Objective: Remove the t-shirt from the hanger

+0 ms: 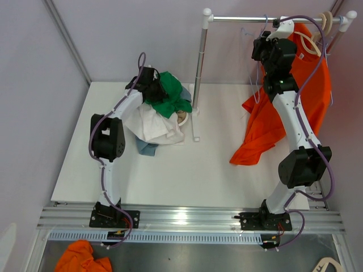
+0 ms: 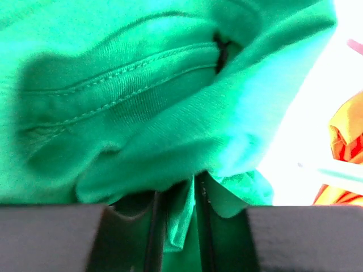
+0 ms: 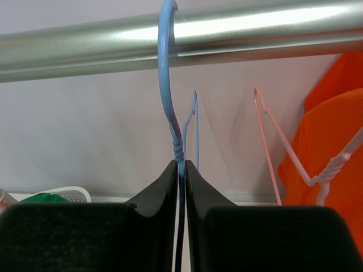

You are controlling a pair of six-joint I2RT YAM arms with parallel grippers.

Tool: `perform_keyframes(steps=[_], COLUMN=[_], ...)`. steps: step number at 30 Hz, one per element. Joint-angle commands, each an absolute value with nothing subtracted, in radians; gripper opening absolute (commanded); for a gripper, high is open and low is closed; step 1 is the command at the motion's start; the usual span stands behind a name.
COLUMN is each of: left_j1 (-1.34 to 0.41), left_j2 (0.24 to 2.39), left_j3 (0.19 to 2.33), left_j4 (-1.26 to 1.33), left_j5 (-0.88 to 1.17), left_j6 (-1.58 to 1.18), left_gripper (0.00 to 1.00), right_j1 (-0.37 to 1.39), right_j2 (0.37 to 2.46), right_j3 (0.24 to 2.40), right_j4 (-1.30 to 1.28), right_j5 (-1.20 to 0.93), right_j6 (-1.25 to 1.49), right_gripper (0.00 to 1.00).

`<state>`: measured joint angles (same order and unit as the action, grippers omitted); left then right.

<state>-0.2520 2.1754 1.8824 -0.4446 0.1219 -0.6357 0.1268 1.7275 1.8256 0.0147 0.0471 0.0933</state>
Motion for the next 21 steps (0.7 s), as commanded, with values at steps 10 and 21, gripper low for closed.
perform_keyframes(steps=[10, 21], left_j1=[-0.247, -0.25], left_j2=[2.051, 1.968], left_j3=[1.983, 2.076], left_j4=[-0.451, -0.469], left_j5=[0.022, -0.052], left_j6=[-0.552, -0.466], left_gripper=[0.69, 0.81], right_j1=[0.124, 0.121], right_j2=[1.703, 1.687], right_j3=[1.92, 2.014], right_j4=[-0.037, -0.121], right_j5=[0.048, 0.041], right_j6=[0.066, 0.072], right_gripper=[0.36, 0.43])
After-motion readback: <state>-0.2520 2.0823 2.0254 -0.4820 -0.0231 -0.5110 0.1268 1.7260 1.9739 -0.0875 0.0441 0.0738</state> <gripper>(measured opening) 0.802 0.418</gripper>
